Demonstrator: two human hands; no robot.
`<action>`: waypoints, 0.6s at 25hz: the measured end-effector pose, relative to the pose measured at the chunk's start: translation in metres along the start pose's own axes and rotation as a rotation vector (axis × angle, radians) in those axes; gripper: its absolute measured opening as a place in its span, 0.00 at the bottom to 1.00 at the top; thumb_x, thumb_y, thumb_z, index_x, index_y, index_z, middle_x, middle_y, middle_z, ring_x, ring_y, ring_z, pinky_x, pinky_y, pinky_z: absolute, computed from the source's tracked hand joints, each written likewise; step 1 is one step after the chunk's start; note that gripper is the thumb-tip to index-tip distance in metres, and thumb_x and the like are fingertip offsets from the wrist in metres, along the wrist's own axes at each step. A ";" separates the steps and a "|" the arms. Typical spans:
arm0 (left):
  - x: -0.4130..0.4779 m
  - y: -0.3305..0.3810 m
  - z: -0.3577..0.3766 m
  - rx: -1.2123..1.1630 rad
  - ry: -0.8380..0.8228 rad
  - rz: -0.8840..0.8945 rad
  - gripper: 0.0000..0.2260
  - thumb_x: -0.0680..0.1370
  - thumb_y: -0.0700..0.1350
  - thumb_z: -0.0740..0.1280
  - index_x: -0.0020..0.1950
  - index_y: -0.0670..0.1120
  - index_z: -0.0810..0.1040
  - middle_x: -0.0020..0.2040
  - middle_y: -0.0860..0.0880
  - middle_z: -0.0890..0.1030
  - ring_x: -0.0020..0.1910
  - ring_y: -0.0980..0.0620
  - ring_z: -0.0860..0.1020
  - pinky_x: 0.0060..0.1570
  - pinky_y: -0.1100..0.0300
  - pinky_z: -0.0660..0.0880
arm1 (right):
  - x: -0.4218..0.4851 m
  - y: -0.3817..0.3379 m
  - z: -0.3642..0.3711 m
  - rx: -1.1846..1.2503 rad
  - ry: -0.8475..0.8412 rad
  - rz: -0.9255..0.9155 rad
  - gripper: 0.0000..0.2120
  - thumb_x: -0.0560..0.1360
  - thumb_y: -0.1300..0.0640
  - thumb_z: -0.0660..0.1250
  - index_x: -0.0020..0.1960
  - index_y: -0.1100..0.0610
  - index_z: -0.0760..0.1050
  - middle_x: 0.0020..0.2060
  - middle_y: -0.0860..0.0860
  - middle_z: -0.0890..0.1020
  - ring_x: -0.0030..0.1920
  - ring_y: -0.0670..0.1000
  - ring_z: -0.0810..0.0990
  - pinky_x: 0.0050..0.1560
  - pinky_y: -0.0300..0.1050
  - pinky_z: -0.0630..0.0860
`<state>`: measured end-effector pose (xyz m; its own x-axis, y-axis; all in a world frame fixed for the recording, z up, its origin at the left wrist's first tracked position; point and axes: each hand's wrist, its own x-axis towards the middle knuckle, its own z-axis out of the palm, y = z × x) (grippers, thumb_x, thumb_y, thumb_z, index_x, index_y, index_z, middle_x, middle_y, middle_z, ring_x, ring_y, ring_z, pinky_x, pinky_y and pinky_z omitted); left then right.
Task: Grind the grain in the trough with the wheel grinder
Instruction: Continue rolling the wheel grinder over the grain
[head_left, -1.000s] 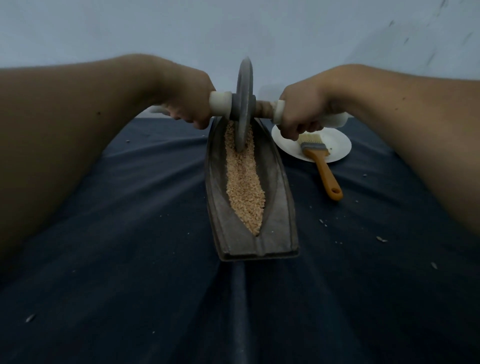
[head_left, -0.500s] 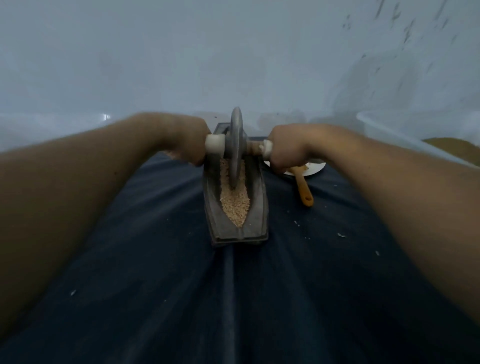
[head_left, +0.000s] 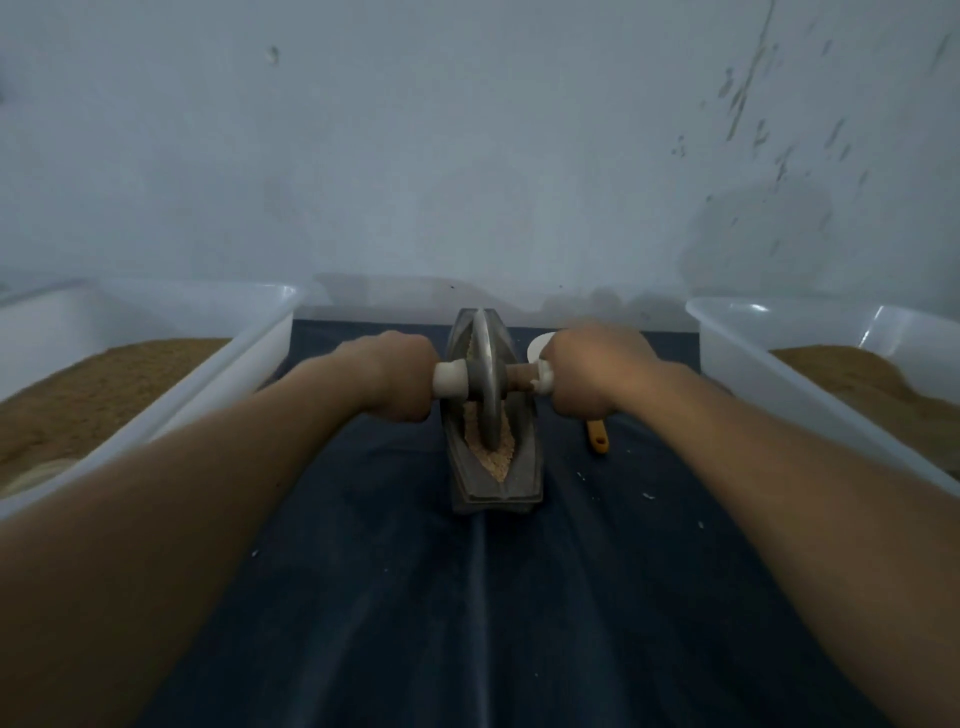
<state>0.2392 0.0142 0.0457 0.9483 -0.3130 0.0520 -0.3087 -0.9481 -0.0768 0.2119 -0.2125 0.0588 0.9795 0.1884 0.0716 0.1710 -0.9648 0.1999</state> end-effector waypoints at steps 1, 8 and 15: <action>-0.005 0.001 -0.001 0.009 0.013 0.002 0.09 0.71 0.50 0.71 0.48 0.54 0.75 0.39 0.53 0.76 0.36 0.52 0.76 0.35 0.56 0.72 | -0.004 0.000 0.000 0.003 0.015 0.009 0.02 0.71 0.55 0.66 0.42 0.48 0.76 0.38 0.49 0.80 0.36 0.51 0.79 0.31 0.42 0.70; -0.036 0.002 -0.002 0.081 0.158 0.030 0.08 0.71 0.51 0.70 0.49 0.57 0.76 0.38 0.56 0.73 0.32 0.55 0.70 0.30 0.58 0.64 | -0.029 0.002 0.010 0.015 0.216 0.023 0.06 0.67 0.55 0.67 0.39 0.47 0.71 0.34 0.45 0.72 0.31 0.46 0.68 0.28 0.42 0.59; -0.032 0.003 0.008 0.085 0.224 0.009 0.07 0.72 0.52 0.67 0.49 0.57 0.77 0.39 0.55 0.75 0.34 0.52 0.73 0.30 0.58 0.64 | -0.026 0.001 0.021 -0.039 0.335 0.043 0.06 0.67 0.52 0.67 0.37 0.47 0.69 0.32 0.45 0.71 0.30 0.47 0.66 0.28 0.41 0.57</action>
<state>0.2082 0.0219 0.0356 0.9027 -0.3353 0.2697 -0.3010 -0.9399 -0.1611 0.1892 -0.2227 0.0365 0.8951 0.2039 0.3965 0.1198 -0.9666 0.2267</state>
